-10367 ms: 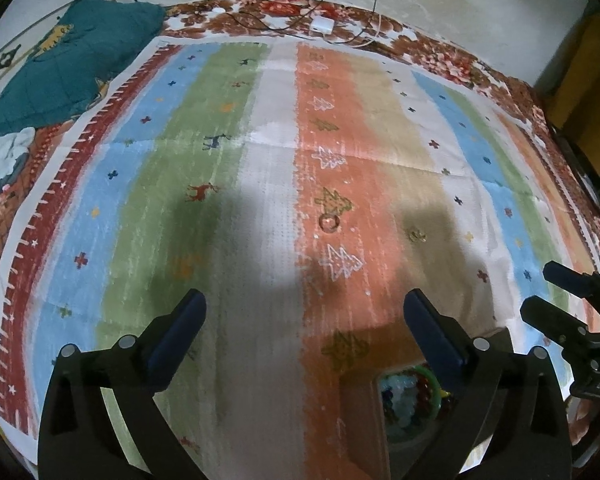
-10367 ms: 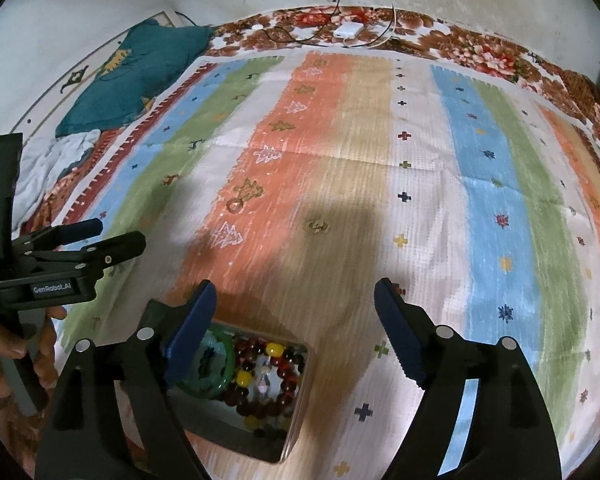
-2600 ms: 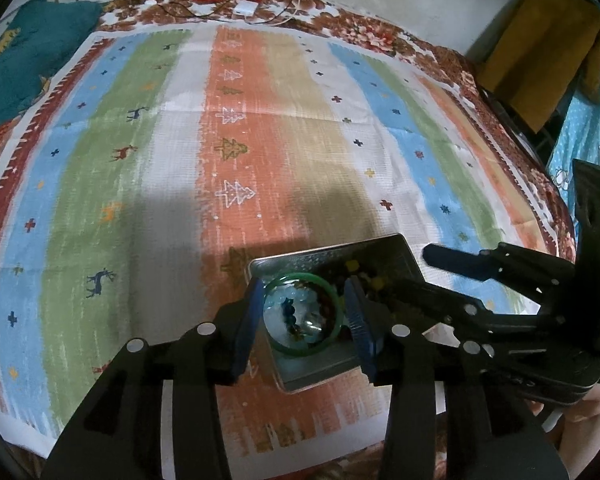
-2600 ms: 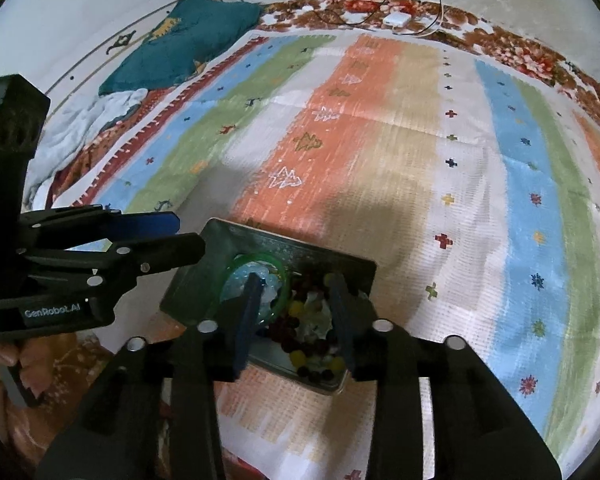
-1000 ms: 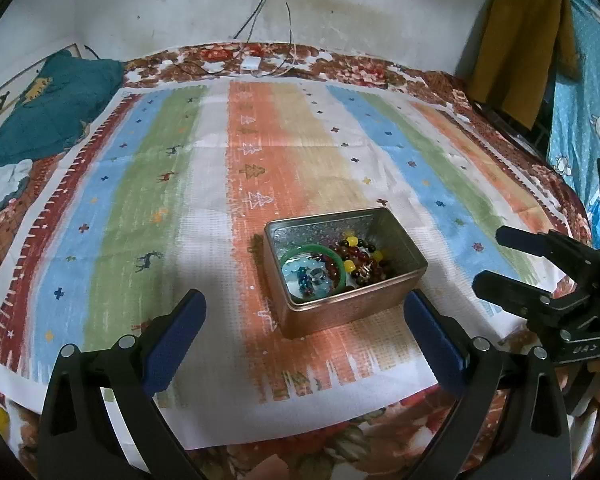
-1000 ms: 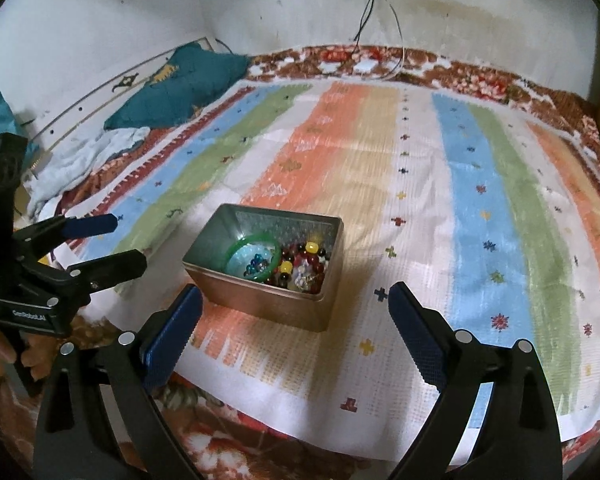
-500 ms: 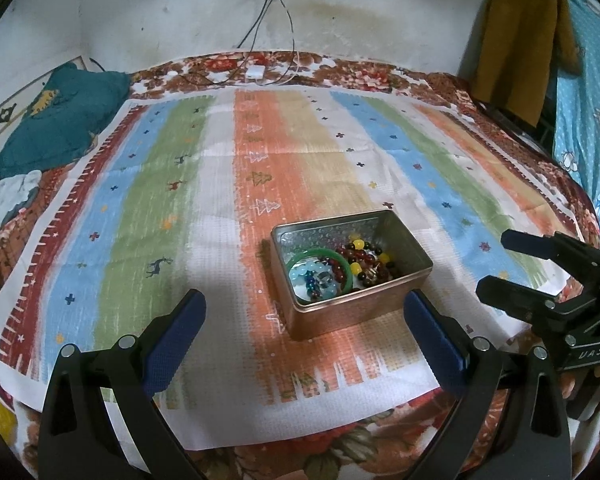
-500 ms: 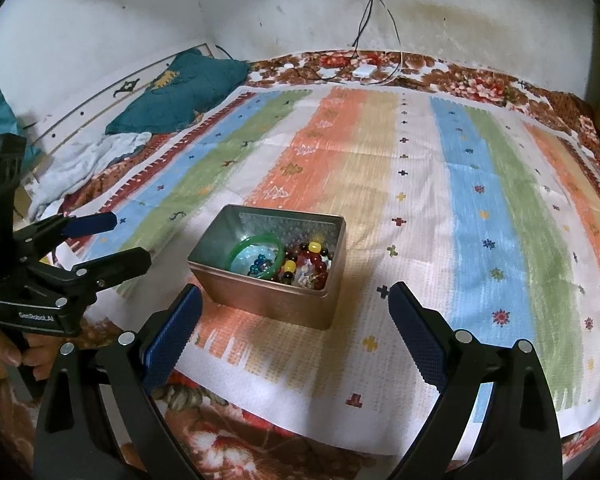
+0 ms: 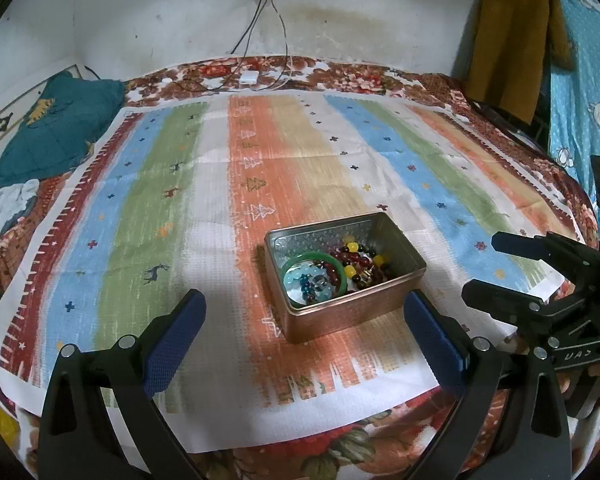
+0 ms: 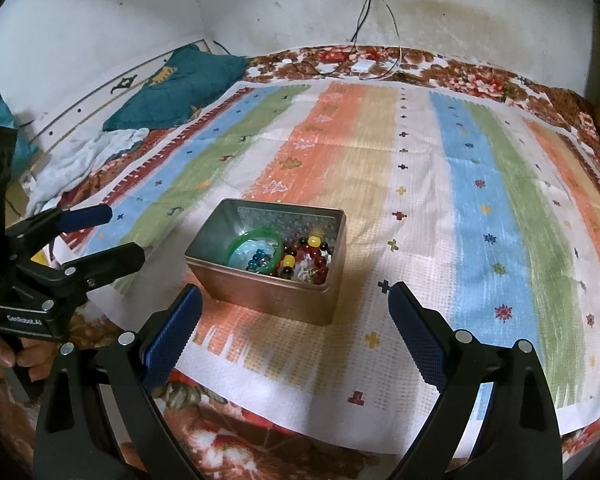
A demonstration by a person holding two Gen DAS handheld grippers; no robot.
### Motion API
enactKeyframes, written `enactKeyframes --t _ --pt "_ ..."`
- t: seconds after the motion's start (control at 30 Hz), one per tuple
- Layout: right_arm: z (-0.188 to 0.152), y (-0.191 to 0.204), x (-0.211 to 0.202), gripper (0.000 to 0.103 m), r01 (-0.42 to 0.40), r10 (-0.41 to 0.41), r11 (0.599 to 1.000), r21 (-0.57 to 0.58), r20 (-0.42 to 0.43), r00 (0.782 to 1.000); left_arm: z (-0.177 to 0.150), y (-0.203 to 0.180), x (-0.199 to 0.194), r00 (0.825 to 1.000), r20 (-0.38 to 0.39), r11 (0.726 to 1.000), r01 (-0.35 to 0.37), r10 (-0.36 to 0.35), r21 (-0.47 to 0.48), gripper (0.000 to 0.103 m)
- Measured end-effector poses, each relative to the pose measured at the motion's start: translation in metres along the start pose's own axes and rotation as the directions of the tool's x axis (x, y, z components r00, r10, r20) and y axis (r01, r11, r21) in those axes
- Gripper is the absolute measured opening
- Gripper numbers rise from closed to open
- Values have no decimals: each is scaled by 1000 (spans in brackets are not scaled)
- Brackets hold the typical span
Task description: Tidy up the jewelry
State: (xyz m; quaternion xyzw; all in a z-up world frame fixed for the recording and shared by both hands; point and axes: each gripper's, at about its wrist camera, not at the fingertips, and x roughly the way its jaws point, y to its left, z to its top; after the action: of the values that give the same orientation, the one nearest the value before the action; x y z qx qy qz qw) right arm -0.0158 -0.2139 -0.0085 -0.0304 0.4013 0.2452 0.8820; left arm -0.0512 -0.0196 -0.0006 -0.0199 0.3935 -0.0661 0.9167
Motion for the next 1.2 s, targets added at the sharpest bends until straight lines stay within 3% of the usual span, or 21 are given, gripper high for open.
enactKeyframes --t 1.2 --pt "-4 1 7 95 7 -7 1000 0 -30 1000 0 1 0 1000 -4 1000 -9 9 12 97"
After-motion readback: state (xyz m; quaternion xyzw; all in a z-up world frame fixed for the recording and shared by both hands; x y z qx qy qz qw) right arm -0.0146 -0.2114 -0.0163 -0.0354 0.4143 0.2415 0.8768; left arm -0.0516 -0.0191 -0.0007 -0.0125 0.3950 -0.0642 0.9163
